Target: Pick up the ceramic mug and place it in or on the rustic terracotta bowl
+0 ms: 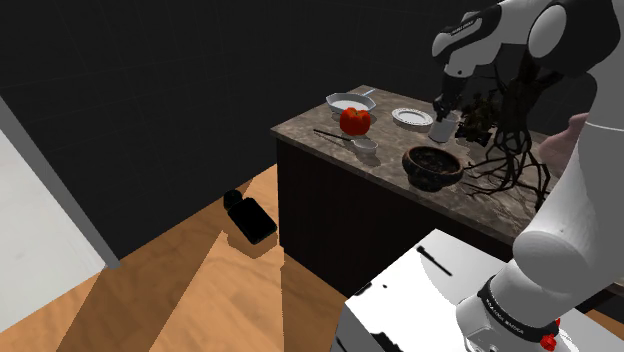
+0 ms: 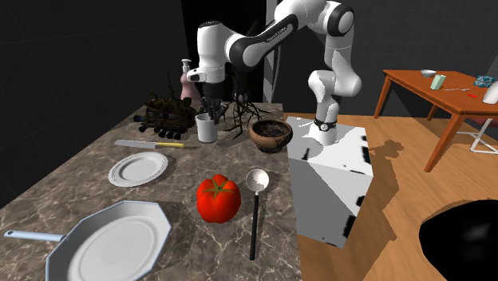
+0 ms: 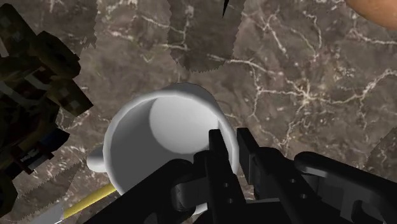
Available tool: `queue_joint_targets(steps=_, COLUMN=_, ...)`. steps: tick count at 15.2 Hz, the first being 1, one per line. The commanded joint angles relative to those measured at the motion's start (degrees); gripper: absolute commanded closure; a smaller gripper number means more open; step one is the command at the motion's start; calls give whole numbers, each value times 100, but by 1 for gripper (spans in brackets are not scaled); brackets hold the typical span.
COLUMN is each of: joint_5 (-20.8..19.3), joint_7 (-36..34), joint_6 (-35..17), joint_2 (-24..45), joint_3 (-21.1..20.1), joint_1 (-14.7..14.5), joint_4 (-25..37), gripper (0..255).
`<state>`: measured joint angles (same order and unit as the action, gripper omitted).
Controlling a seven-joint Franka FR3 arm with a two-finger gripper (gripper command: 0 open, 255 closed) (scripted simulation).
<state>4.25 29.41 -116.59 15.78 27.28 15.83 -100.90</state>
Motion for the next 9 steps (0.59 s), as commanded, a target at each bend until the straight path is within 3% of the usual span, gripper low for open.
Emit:
queue_joint_targets(steps=1, joint_5=-28, joint_7=-9, joint_6=147, joint_2=-55, joint_3=15, joint_1=0, joint_4=104, gripper=255)
queue_joint_targets(steps=9, joint_5=-98, joint_7=-33, joint_6=721, joint_2=-183, joint_3=40, joint_1=-4, joint_4=563, gripper=255)
